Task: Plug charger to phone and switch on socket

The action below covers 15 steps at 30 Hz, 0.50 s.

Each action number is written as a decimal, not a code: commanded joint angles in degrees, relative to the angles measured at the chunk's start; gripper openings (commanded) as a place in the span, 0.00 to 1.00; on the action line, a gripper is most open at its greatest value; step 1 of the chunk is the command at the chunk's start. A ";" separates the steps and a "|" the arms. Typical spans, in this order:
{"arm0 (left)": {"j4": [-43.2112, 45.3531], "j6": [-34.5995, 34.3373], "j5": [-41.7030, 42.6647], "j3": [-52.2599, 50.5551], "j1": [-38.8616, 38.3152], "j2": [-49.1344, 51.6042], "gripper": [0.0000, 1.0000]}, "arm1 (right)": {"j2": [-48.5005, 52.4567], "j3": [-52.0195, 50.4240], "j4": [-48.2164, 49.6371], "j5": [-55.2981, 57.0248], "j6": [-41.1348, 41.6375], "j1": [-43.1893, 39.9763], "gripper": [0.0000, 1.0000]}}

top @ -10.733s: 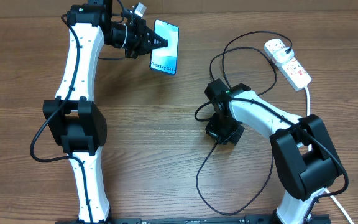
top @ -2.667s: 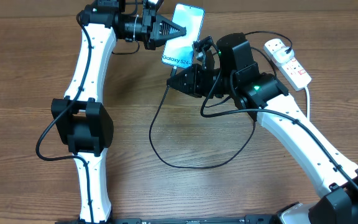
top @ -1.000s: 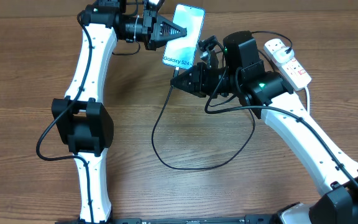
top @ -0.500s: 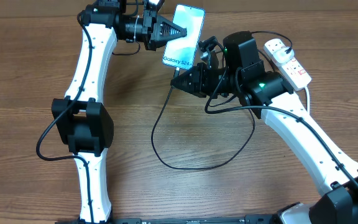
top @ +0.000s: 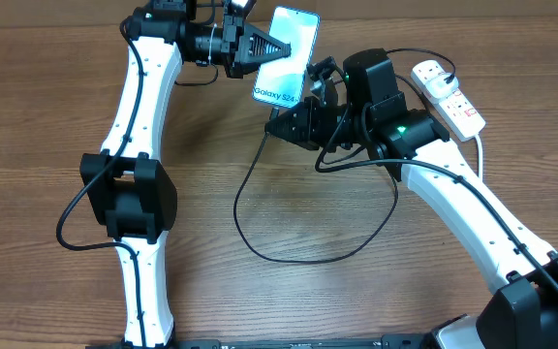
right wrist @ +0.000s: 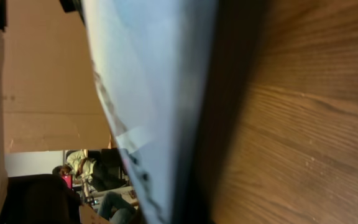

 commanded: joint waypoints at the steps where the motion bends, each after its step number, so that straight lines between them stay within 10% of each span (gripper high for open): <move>1: 0.46 -0.11 3.21 1.62 -0.61 -3.04 0.04 | 0.13 1.25 1.14 -2.23 0.24 0.22 0.04; 15: 2.75 -0.94 3.21 1.62 -0.61 -3.04 0.04 | 0.13 1.25 1.33 -6.10 0.20 0.22 0.04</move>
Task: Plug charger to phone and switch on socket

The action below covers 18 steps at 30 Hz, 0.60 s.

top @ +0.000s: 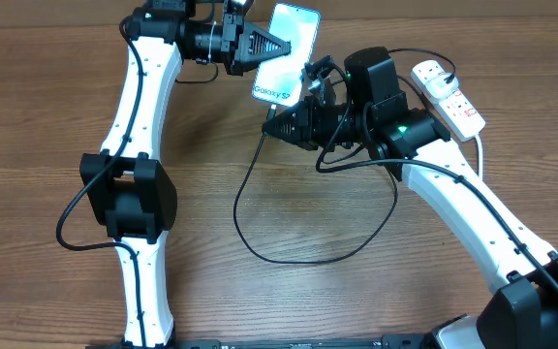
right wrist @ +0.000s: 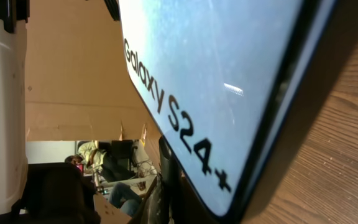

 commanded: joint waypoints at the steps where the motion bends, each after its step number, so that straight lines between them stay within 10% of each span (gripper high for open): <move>1: 0.24 -1.03 3.21 1.60 -0.61 -3.04 0.04 | 0.11 1.25 0.59 -2.21 -0.07 0.39 0.04; 18: 0.17 -1.66 3.23 1.62 -1.77 -3.04 0.04 | 0.13 1.25 1.18 0.55 -0.11 0.37 0.04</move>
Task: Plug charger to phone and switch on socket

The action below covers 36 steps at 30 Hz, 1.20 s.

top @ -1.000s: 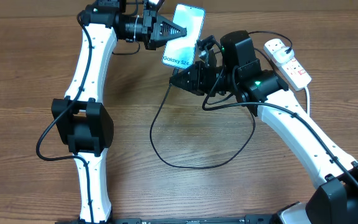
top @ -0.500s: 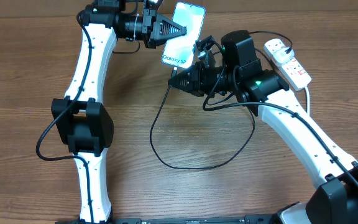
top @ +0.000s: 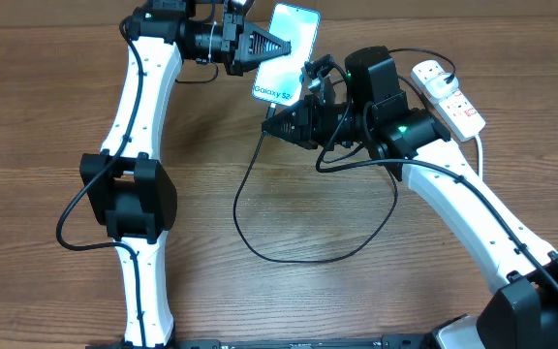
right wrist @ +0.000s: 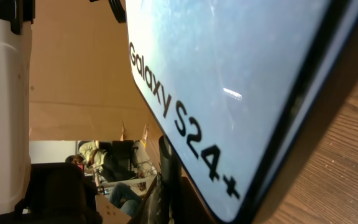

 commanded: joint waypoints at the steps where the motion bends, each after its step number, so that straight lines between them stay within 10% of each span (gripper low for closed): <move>1: 0.15 -0.85 3.26 1.62 -1.77 -3.04 0.04 | 0.13 1.25 0.33 0.57 -0.26 0.37 0.04; 36: -0.24 0.96 3.26 1.62 -1.88 -3.04 0.04 | 0.11 1.25 0.13 -2.75 -0.87 -3.87 0.04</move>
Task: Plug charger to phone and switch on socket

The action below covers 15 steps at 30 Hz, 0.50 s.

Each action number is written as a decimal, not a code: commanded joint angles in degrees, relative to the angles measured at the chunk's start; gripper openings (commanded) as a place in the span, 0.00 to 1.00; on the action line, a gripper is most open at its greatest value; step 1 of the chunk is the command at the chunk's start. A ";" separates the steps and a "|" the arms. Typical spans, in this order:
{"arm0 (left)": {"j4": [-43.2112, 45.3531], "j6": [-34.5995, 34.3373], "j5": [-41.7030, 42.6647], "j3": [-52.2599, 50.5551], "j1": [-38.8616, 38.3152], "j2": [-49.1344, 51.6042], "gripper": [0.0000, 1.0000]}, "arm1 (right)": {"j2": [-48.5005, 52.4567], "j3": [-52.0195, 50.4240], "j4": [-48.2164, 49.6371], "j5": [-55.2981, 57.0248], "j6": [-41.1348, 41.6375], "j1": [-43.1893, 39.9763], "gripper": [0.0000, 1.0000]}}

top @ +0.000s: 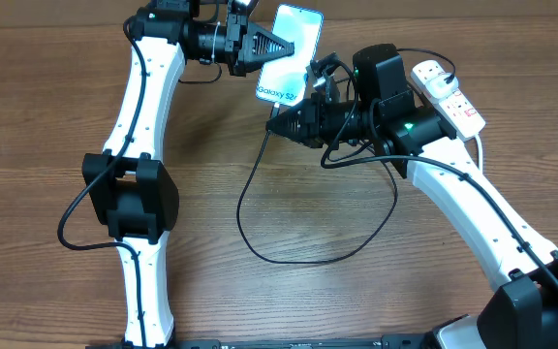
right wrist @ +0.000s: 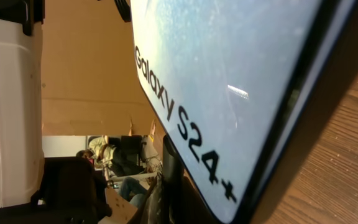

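Note:
The phone [top: 292, 48], pale blue screen marked "Galaxy S24+", is held tilted above the table at the back, with my left gripper [top: 271, 47] shut on its left edge. My right gripper [top: 275, 126] sits just below the phone's bottom end, shut on the plug end of the black charger cable [top: 298, 260]. In the right wrist view the phone's screen [right wrist: 229, 74] fills most of the frame, very close. The plug tip and the phone's port are hidden there. The white socket strip [top: 448, 95] lies at the back right.
The cable loops across the middle of the wooden table [top: 46, 145] and runs back under the right arm toward the strip. The left arm's white link [right wrist: 11, 106] stands at the left of the right wrist view.
The right arm and the phone have shifted very slightly to the right. Both grips are unchanged, and the phone's screen still fills the right wrist view.
At first the right wrist view showed the phone nearly edge-on and blurred, with my right gripper under its bottom end. Half a second later the screen faced that camera. Since then both grippers have held almost still, left on the phone, right on the plug.

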 commanded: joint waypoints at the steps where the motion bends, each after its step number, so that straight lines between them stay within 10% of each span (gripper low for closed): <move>1: -0.44 1.51 3.72 1.62 -1.22 -3.04 0.04 | 0.11 1.27 0.37 0.72 -0.92 -1.92 0.04; 15: -1.77 1.09 3.72 1.62 -1.22 -3.04 0.04 | 0.11 1.27 0.35 0.98 -4.00 -2.86 0.04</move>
